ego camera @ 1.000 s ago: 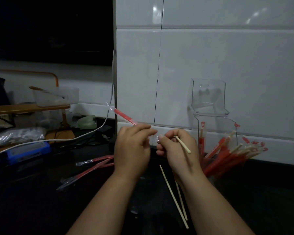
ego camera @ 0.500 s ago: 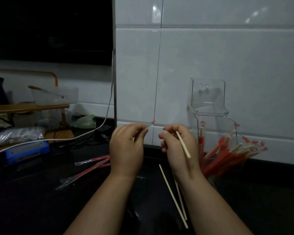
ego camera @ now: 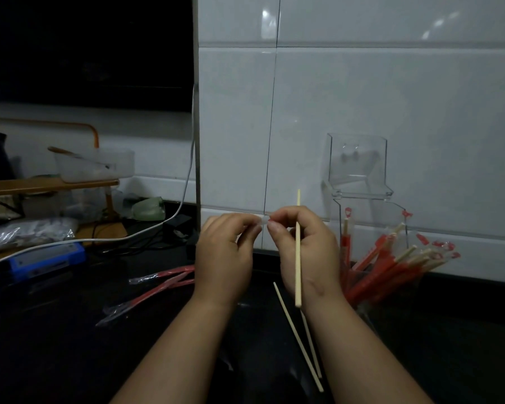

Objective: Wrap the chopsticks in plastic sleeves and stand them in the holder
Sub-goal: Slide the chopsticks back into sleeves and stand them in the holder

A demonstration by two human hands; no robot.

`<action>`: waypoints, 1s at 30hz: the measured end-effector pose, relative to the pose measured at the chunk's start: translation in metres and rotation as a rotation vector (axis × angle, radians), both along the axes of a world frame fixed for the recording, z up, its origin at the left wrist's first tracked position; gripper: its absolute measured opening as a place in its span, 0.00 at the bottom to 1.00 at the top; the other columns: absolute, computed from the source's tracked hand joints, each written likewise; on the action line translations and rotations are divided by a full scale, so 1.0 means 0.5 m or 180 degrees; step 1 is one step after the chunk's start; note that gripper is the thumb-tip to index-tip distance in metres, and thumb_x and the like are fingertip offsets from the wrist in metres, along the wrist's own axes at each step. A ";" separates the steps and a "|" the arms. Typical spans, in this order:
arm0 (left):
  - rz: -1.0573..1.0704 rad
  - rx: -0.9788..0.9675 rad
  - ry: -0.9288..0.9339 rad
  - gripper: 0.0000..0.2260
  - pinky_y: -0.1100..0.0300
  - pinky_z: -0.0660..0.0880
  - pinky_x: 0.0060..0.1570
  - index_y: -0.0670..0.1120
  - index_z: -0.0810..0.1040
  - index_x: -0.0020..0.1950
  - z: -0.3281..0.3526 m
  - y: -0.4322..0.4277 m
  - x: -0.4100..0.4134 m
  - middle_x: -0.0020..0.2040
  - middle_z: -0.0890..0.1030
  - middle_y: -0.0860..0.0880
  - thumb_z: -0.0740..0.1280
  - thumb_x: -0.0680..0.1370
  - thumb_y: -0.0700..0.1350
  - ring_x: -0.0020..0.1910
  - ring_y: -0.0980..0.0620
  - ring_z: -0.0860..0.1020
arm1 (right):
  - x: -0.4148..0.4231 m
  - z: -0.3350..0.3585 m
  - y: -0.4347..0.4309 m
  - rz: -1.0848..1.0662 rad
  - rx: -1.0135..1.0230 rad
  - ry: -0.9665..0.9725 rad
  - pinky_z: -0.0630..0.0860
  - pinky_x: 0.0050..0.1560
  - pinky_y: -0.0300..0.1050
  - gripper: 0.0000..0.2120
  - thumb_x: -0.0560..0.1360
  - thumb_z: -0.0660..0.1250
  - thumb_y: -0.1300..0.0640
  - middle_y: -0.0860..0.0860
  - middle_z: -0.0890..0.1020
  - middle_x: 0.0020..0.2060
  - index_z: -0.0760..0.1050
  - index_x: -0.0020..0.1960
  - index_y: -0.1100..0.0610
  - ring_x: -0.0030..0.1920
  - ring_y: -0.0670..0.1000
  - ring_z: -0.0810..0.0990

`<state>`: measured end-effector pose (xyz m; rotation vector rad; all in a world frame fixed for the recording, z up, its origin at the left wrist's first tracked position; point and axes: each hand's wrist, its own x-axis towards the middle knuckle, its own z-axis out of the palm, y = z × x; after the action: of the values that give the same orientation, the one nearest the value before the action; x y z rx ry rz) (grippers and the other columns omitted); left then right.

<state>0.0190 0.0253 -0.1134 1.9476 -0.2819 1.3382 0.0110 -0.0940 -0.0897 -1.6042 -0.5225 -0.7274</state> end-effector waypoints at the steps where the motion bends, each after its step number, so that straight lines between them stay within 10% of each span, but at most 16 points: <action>1: -0.0031 -0.0066 0.0006 0.06 0.58 0.74 0.46 0.48 0.84 0.53 0.000 -0.001 -0.001 0.45 0.79 0.58 0.71 0.77 0.41 0.48 0.57 0.75 | 0.001 0.000 0.000 -0.0021 -0.0013 0.0009 0.70 0.39 0.28 0.13 0.74 0.71 0.62 0.42 0.80 0.35 0.76 0.39 0.46 0.38 0.41 0.76; 8: -0.0012 0.0138 -0.0122 0.06 0.69 0.68 0.47 0.49 0.85 0.50 0.003 -0.004 0.001 0.45 0.82 0.57 0.68 0.77 0.45 0.46 0.58 0.74 | -0.002 0.000 0.004 0.0008 0.0096 0.0079 0.70 0.41 0.28 0.11 0.76 0.70 0.62 0.44 0.81 0.36 0.77 0.42 0.47 0.39 0.39 0.78; 14: 0.0114 -0.0214 -0.0096 0.05 0.58 0.72 0.43 0.48 0.84 0.47 0.002 -0.002 0.002 0.41 0.76 0.61 0.68 0.76 0.44 0.43 0.60 0.71 | -0.009 0.010 -0.003 0.0391 0.1208 0.0480 0.71 0.37 0.39 0.15 0.80 0.55 0.49 0.47 0.79 0.35 0.79 0.55 0.48 0.36 0.44 0.72; 30: 0.0287 -0.0375 -0.0218 0.02 0.52 0.75 0.41 0.48 0.83 0.43 0.000 0.002 0.001 0.38 0.74 0.63 0.71 0.76 0.45 0.41 0.55 0.74 | -0.031 0.018 0.003 0.0066 0.1515 0.0156 0.76 0.33 0.48 0.25 0.78 0.51 0.41 0.52 0.81 0.29 0.76 0.40 0.58 0.28 0.47 0.76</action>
<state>0.0195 0.0264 -0.1132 1.8380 -0.1460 1.4486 -0.0044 -0.0923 -0.0807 -1.1672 -0.2997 -0.7309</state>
